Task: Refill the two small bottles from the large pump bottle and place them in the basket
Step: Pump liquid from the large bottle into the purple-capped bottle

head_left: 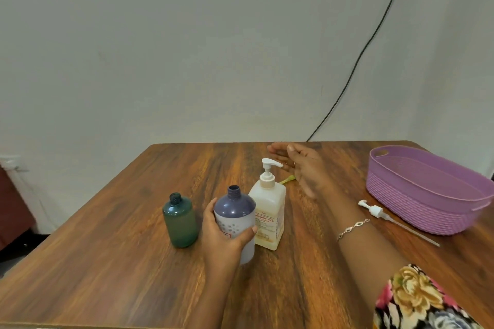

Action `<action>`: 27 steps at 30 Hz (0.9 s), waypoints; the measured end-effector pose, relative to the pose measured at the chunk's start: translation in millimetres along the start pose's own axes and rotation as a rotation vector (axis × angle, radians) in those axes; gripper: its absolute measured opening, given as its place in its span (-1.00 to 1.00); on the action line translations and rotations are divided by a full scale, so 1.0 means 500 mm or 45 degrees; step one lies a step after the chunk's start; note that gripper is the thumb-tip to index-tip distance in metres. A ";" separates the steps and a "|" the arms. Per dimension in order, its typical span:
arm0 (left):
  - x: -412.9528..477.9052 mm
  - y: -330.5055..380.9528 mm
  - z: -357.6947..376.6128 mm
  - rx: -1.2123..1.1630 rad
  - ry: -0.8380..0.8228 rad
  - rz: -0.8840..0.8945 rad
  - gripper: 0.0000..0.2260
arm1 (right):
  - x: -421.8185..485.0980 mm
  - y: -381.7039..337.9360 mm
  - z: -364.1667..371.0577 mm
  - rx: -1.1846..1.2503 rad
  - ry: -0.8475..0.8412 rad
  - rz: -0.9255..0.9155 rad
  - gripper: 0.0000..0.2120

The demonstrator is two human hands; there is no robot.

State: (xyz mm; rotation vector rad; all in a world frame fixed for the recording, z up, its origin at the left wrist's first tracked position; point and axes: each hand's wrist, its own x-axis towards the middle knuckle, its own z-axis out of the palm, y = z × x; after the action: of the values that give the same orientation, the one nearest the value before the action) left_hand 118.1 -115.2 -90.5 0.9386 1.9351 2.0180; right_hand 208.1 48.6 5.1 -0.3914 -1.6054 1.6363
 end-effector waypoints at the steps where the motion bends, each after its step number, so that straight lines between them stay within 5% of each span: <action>1: -0.001 -0.001 0.001 0.001 -0.005 -0.003 -0.22 | 0.002 0.002 -0.003 0.016 -0.089 0.049 -0.72; 13: 0.003 0.003 0.015 -0.008 -0.055 -0.007 -0.25 | 0.000 0.029 -0.003 0.157 -0.366 0.154 -0.71; 27: 0.000 0.015 0.007 0.008 -0.060 0.011 -0.23 | -0.007 0.047 0.023 -0.145 0.065 -0.100 -0.80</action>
State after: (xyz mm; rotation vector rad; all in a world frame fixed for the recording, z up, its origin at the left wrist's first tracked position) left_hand 122.2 -113.2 -83.6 0.9883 1.9174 1.9775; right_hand 194.7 41.2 -16.4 -0.4201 -1.6596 1.4695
